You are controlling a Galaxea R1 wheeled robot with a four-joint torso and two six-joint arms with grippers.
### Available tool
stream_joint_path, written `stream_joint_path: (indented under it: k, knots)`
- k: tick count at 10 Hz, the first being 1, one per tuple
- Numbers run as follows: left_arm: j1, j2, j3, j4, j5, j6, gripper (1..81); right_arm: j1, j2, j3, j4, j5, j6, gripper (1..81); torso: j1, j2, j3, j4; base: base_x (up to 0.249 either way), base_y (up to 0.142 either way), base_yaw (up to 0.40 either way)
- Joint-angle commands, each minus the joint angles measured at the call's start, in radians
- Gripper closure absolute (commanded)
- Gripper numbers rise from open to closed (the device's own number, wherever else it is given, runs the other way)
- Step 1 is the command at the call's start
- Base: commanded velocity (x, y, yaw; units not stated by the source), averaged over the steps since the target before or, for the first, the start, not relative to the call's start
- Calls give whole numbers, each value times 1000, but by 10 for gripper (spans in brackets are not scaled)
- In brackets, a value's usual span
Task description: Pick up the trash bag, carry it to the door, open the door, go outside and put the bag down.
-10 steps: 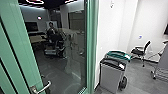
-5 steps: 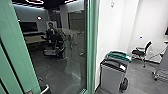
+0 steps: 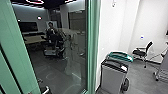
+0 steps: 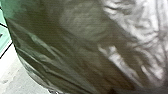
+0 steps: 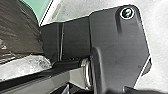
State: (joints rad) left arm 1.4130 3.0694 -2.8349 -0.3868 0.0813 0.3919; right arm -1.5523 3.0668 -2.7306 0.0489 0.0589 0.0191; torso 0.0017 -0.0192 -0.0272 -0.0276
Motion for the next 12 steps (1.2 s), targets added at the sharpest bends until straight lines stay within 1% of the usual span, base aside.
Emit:
stream_joint_path:
  k: [1, 12]
  knots:
    - [-64, 2, 0, 5, 60, 5, 811, 40, 9, 5, -8, -56, -4, 10, 0, 0, 0, 0, 0, 0, 0]
    - [-65, 2, -1, 5, 60, 5, 811, 40, 9, 3, -8, -56, -4, 10, 0, 0, 0, 0, 0, 0, 0]
